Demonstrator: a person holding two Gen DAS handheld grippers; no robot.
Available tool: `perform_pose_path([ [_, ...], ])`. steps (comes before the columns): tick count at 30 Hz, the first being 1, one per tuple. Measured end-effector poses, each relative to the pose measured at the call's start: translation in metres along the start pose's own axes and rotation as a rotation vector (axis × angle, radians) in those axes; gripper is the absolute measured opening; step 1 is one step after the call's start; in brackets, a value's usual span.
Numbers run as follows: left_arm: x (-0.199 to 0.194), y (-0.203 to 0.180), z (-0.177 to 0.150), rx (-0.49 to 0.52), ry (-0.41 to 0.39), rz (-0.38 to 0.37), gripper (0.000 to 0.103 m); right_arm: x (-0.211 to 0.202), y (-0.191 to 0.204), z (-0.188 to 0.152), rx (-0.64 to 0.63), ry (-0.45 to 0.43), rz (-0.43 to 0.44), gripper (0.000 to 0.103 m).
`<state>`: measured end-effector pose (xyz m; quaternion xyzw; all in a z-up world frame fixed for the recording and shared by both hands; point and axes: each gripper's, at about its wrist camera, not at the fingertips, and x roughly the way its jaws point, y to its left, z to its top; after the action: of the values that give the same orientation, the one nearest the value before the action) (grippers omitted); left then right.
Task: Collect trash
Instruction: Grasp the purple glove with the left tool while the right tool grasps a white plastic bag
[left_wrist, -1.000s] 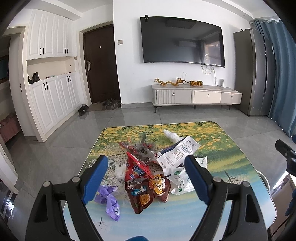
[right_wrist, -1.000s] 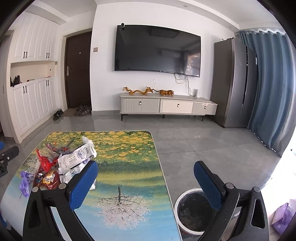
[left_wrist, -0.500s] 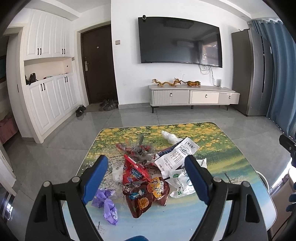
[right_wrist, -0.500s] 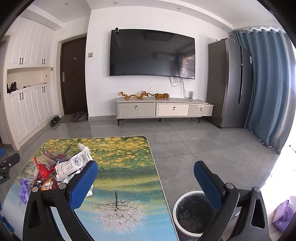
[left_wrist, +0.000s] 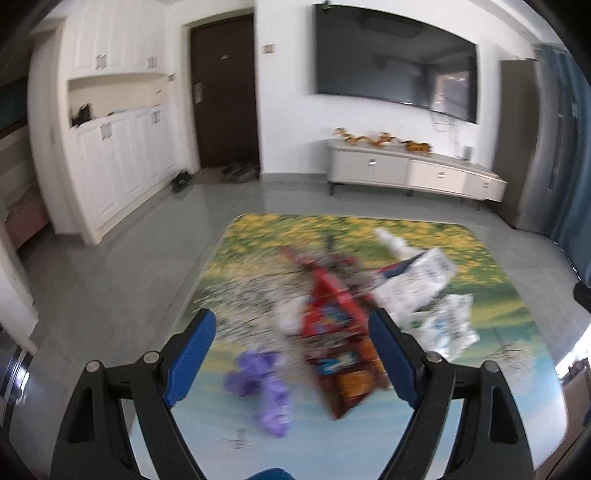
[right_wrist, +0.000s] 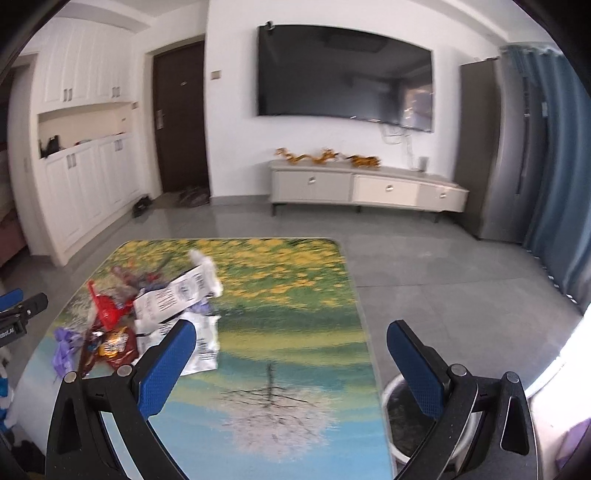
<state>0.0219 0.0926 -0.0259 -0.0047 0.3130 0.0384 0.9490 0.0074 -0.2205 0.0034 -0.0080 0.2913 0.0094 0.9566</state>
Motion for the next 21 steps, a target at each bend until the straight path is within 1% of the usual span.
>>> perform_pose_path([
  [3,0.005,0.029,-0.009,-0.027,0.03,0.055,0.084,0.019,0.01,0.002,-0.007,0.04,0.089,0.103],
  [5,0.011,0.047,-0.018,-0.041,0.068,0.07,0.084,0.035,0.017,0.002,-0.007,0.079,0.153,0.103],
  [7,0.016,0.06,-0.028,-0.049,0.109,0.069,0.084,0.055,0.026,0.0,-0.004,0.128,0.217,0.103],
  [8,0.019,0.062,-0.03,-0.051,0.124,0.061,0.084,0.063,0.03,-0.001,-0.001,0.15,0.247,0.103],
  [9,0.022,0.065,-0.034,-0.055,0.146,0.037,0.084,0.07,0.033,-0.002,0.001,0.169,0.272,0.103],
  [11,0.027,0.067,-0.039,-0.061,0.178,-0.015,0.084,0.084,0.04,-0.005,-0.003,0.206,0.314,0.099],
  [14,0.037,0.063,-0.042,-0.07,0.222,-0.085,0.083,0.1,0.051,-0.008,-0.022,0.243,0.346,0.089],
  [15,0.042,0.062,-0.042,-0.079,0.236,-0.113,0.083,0.104,0.052,-0.009,-0.024,0.252,0.353,0.087],
  [19,0.056,0.051,-0.038,-0.086,0.267,-0.163,0.083,0.124,0.057,-0.013,-0.032,0.288,0.378,0.083],
  [21,0.064,0.045,-0.039,-0.079,0.289,-0.178,0.071,0.132,0.059,-0.014,-0.028,0.309,0.391,0.079],
])
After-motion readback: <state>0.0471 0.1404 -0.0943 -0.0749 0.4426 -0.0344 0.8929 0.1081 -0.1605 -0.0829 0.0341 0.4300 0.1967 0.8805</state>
